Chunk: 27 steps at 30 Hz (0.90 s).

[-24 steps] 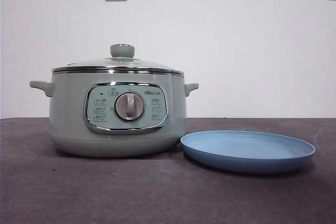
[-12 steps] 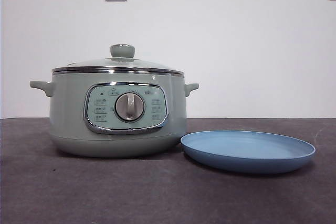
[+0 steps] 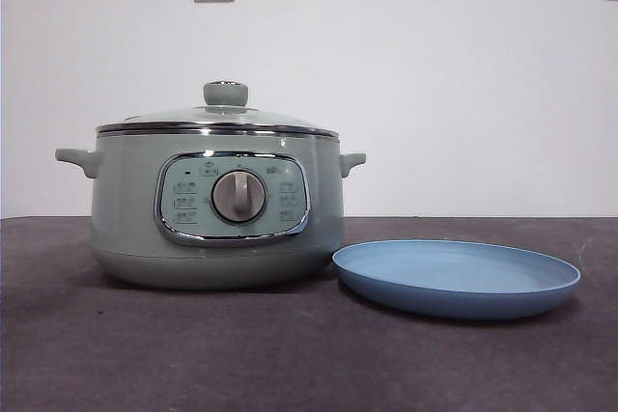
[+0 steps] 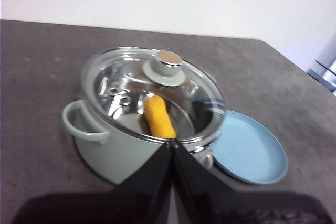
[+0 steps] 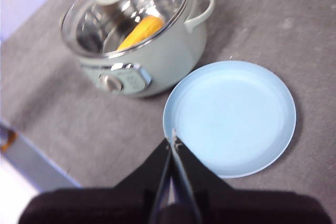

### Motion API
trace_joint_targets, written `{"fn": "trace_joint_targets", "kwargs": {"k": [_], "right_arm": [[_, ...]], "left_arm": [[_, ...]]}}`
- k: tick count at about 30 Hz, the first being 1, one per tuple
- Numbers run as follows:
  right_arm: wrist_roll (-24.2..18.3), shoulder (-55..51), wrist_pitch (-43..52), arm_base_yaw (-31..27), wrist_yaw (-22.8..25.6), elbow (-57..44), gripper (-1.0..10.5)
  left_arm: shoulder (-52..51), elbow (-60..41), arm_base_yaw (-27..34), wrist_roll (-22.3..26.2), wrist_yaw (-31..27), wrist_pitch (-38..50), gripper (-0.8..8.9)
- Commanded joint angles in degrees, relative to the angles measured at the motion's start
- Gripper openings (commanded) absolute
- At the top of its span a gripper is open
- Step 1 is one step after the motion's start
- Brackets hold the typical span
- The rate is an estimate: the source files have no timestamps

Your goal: Take the corn out from the steamer,put the corn on the plate,close the lid

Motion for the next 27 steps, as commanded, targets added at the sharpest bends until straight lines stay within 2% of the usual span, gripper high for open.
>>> {"fn": "trace_joint_targets", "kwargs": {"k": [1, 8, 17, 20, 22, 24, 25, 26, 27], "right_arm": [[-3.98, 2.14, -2.82, 1.36, -0.2, 3.19, -0.1], [-4.35, 5.49, -6.47, 6.58, 0.0, 7.39, -0.1], [-4.35, 6.82, -6.99, 9.99, 0.26, 7.61, -0.1], [-4.33, 6.82, -6.97, 9.99, 0.26, 7.61, 0.1], [-4.28, 6.8, -6.97, 9.99, 0.26, 7.61, 1.1], [-4.2, 6.82, -6.97, 9.99, 0.26, 7.61, 3.3], [-4.11, 6.82, -6.97, 9.99, 0.31, 7.61, 4.8], [-4.11, 6.82, -6.97, 9.99, 0.35, 7.61, 5.8], [-4.09, 6.82, -6.97, 9.99, 0.44, 7.61, 6.5]], "left_arm": [[2.64, 3.82, 0.0, 3.91, 1.03, -2.86, -0.07], [7.61, 11.65, -0.5, 9.25, 1.05, -13.09, -0.07], [8.74, 12.74, -2.25, 10.75, 0.9, -16.2, -0.08], [8.74, 12.74, -2.25, 10.73, 0.92, -16.2, -0.01], [8.74, 12.74, -2.25, 10.69, 0.92, -16.2, 0.24], [8.74, 12.74, -2.25, 10.54, 0.92, -16.2, 1.99], [8.74, 12.74, -2.25, 10.45, 0.92, -16.17, 3.72], [8.74, 12.74, -2.25, 10.45, 0.92, -16.17, 4.98], [8.74, 12.74, -2.27, 10.47, 0.94, -16.2, 5.83]]}}
